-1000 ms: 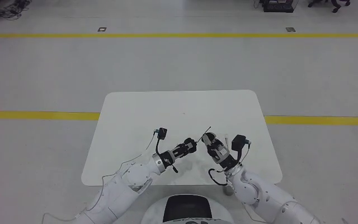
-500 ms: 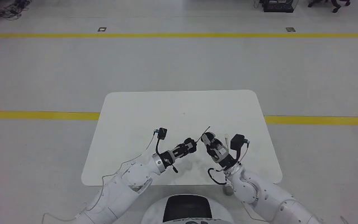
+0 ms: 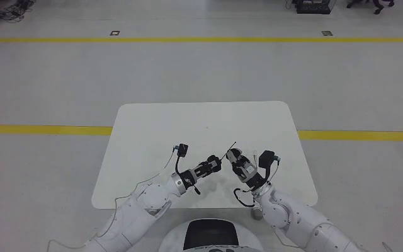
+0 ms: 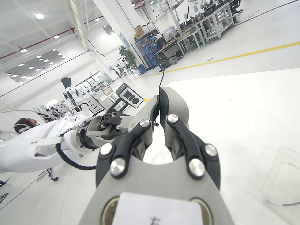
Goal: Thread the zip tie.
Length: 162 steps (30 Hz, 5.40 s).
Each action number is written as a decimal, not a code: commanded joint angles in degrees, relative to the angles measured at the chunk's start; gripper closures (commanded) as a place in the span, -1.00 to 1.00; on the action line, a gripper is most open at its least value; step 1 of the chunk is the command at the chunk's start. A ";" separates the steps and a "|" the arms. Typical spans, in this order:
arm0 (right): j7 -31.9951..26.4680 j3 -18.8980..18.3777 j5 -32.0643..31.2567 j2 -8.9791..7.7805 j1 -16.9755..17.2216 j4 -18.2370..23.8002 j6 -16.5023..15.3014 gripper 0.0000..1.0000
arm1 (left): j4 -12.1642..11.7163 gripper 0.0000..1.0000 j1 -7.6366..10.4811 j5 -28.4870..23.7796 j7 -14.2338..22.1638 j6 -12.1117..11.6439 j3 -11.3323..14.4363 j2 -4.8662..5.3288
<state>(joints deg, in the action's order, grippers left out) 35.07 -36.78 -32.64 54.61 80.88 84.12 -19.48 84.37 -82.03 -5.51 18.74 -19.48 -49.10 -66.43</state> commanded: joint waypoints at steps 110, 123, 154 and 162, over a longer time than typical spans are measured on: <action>1.66 1.10 -0.60 -0.57 -0.44 0.04 0.00 1.00 | 0.00 1.00 0.00 0.00 0.00 0.00 0.00 0.00; 1.83 0.23 -1.15 -0.77 0.43 0.08 0.00 1.00 | 0.00 1.00 0.00 0.00 0.00 0.00 0.00 0.00; 0.58 -2.60 -3.24 -0.05 2.24 -0.21 0.00 1.00 | 0.00 1.00 0.00 0.00 0.00 0.00 0.00 0.00; 1.36 -2.68 -2.73 -0.22 2.69 1.00 0.00 1.00 | 0.00 1.00 0.00 0.00 0.00 0.00 0.00 0.00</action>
<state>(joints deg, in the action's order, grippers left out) 36.41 -39.43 -35.39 54.45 83.55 85.08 -19.48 84.37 -82.03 -5.51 18.74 -19.48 -49.10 -66.43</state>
